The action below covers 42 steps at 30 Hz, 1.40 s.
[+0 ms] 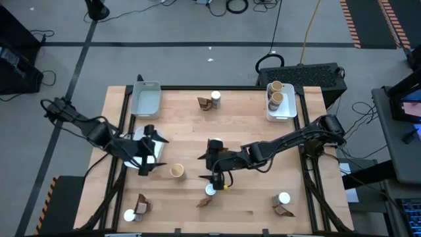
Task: Sort spices by type
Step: Put the gold seasoning bottle into the right white bin
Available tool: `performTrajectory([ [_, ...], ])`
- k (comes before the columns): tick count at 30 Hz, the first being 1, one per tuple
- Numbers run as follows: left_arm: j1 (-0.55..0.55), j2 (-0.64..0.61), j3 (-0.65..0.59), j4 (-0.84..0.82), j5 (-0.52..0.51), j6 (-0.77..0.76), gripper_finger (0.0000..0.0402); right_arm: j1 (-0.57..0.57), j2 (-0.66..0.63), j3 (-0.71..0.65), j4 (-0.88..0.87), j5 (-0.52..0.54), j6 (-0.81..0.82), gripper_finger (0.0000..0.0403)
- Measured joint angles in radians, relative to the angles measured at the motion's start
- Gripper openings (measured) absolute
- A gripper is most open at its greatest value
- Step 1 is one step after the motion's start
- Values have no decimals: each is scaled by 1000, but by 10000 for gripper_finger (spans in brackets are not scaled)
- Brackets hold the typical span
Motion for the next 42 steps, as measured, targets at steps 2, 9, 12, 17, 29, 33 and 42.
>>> performTrajectory([
  [2, -2, -46, -85, 104, -34, 49, 397, -13, -1, 0, 9, 0, 29, 313],
  [9, 14, -195, -351, 455, -82, 224, 397, -47, 60, 16, 65, -76, 74, 313],
  [12, 40, -263, -408, 544, -109, 310, 397, -58, 116, 68, 47, -77, 82, 313],
  [17, 130, -382, -425, 603, -149, 397, 397, -84, 230, 250, -44, -72, 74, 313],
  [29, 243, -422, -525, 562, -321, 400, 397, -99, 551, 781, -440, -15, 171, 313],
  [33, 248, -435, -525, 596, -258, 428, 397, -93, 606, 875, -475, 3, 256, 313],
  [42, 248, -439, -525, 611, -230, 461, 397, -63, 621, 899, -487, 38, 396, 313],
])
